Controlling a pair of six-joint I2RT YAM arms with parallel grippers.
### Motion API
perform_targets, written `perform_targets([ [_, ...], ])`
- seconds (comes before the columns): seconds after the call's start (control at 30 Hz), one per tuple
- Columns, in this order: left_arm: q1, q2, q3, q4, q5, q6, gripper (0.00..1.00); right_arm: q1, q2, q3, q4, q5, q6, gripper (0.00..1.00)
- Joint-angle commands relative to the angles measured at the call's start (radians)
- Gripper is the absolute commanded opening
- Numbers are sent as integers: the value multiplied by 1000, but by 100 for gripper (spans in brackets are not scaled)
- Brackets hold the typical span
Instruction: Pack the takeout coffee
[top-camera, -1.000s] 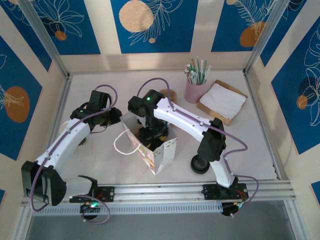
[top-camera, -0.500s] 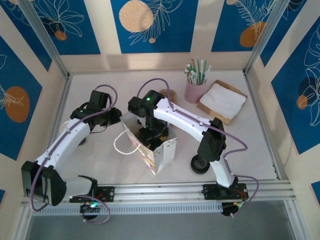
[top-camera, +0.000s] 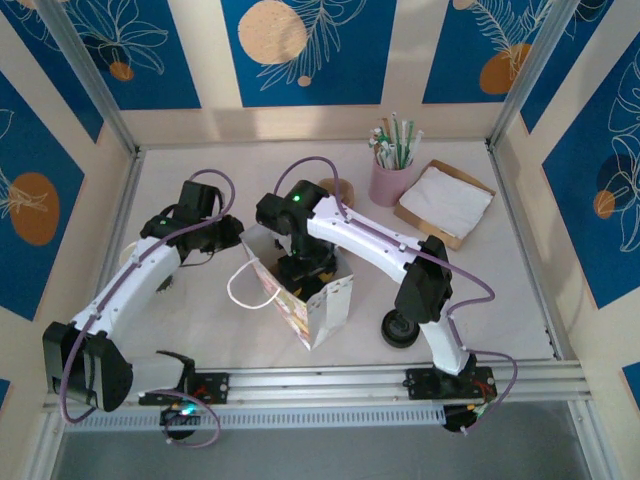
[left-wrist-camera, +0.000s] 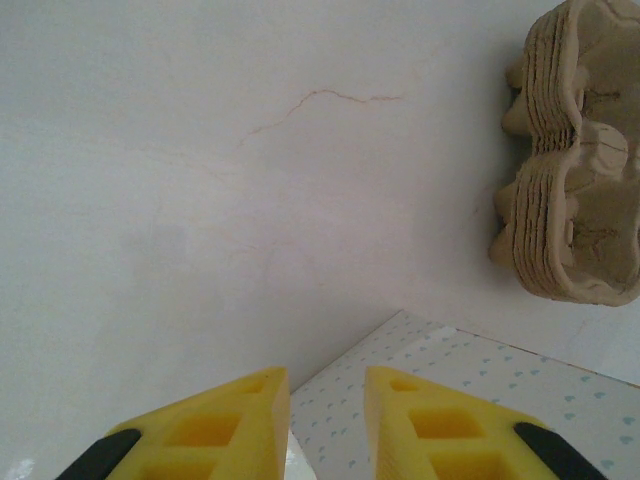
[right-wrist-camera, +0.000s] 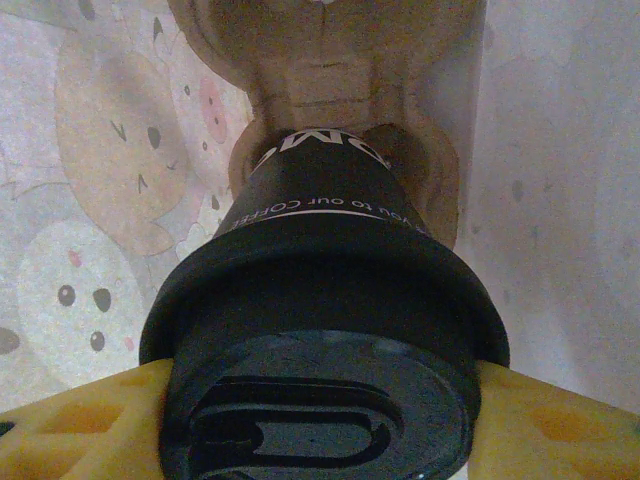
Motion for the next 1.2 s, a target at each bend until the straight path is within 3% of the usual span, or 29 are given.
perform_targets([
  [0.0,-9,-22,-7,-13,-9,23,26,-10,20,-29,-173,46,0,54],
  [1.17,-9,-10,-20,11,3,20,26,6,-50,-106,-175,57,21,54],
])
